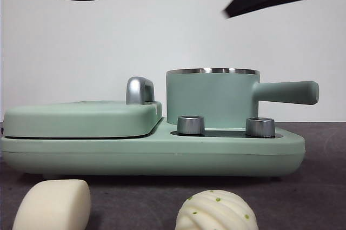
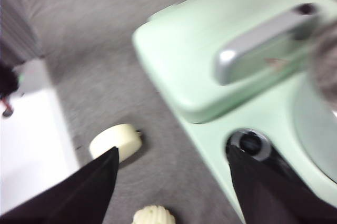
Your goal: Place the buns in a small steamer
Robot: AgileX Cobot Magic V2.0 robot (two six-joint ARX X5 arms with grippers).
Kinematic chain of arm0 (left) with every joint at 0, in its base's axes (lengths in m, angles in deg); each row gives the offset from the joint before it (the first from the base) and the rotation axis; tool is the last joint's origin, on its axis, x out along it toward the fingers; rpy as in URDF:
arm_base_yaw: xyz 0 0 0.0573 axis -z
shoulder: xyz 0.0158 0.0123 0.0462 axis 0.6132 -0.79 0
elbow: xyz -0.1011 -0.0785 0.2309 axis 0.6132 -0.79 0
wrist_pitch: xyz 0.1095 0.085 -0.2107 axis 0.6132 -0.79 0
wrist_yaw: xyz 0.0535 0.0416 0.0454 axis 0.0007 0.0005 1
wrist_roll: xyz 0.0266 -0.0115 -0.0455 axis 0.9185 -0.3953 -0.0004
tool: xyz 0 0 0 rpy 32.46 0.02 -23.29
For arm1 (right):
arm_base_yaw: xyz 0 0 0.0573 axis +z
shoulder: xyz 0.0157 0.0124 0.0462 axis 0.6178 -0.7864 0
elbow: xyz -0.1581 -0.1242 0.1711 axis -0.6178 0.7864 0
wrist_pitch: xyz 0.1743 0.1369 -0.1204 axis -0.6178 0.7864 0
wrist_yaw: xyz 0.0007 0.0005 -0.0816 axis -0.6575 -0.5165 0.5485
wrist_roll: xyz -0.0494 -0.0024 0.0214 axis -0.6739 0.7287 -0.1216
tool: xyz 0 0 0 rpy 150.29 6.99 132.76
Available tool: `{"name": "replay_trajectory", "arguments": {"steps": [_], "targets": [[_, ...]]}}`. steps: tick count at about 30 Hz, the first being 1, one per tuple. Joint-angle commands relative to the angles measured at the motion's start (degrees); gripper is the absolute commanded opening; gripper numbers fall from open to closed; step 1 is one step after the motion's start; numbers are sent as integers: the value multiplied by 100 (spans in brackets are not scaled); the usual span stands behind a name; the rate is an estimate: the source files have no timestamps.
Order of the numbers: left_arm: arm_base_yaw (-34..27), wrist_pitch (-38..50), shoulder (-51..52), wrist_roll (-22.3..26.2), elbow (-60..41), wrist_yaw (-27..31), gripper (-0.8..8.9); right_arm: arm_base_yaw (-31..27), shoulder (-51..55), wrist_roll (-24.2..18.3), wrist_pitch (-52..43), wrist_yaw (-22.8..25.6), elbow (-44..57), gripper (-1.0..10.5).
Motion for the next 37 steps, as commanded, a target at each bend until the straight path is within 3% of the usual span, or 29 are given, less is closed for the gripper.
{"name": "replay_trajectory", "arguments": {"steps": [1, 8, 17, 22, 28, 37], "targets": [[-160, 122, 186, 92, 55, 7, 16, 518, -407, -323, -254, 199, -103, 330], [-654, -24, 544, 90, -190, 7, 16, 1377, -1261, -800, -802, 457, -103, 331], [-938, -46, 603, 125, -337, 4, 16, 2037, -2361, -890, -1478, 455, -103, 348], [-968, 15, 603, 125, -337, 4, 16, 2162, -2935, -892, -1797, 516, -103, 415], [-968, 39, 603, 125, -337, 4, 16, 2192, -3418, -892, -1991, 905, -103, 415], [-968, 42, 603, 125, -337, 4, 16, 2192, -3775, -907, -2251, 903, -103, 415]]}}
